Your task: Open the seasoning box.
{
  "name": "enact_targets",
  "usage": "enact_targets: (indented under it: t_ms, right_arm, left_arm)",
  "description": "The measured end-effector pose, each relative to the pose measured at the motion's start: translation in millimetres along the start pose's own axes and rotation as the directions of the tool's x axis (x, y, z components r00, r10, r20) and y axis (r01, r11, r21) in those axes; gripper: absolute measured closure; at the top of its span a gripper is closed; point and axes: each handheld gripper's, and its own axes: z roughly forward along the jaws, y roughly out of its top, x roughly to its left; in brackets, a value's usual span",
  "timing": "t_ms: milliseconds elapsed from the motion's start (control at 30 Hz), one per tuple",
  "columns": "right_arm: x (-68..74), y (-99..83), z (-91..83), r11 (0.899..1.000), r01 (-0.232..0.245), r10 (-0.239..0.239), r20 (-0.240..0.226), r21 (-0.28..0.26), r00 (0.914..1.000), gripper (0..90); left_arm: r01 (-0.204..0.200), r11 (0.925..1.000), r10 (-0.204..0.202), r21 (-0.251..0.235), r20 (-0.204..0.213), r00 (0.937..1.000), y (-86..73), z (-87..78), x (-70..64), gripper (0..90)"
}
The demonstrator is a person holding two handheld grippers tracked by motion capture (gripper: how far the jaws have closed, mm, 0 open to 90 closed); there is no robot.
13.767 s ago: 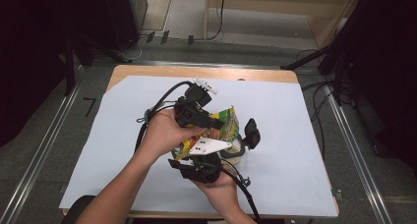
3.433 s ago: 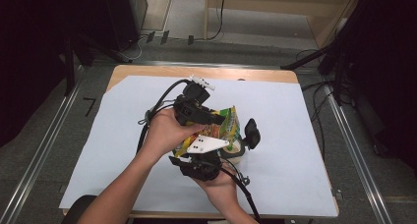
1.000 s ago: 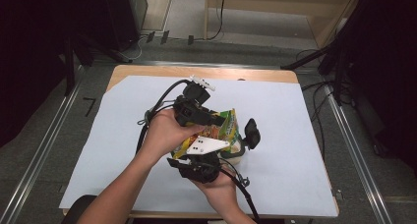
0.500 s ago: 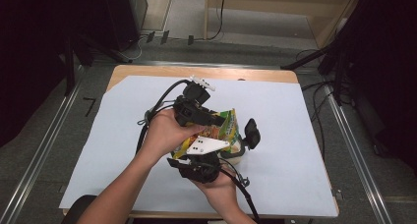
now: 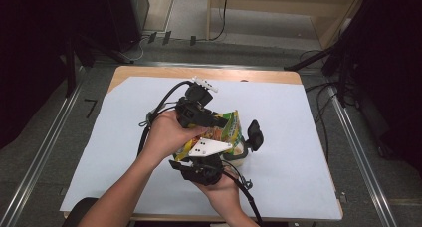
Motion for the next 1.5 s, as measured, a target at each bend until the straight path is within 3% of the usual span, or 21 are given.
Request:
enact_targets:
  t_ms: [1500]
  right_arm:
    - [1.0,-1.6,0.7,1.000,0.006,-0.006,0.011,-0.011,0.9999,71.9]
  left_arm:
    - [-0.012,0.9999,0.012,0.003,-0.002,0.9999,-0.4,-0.1,-2.0,76.6]
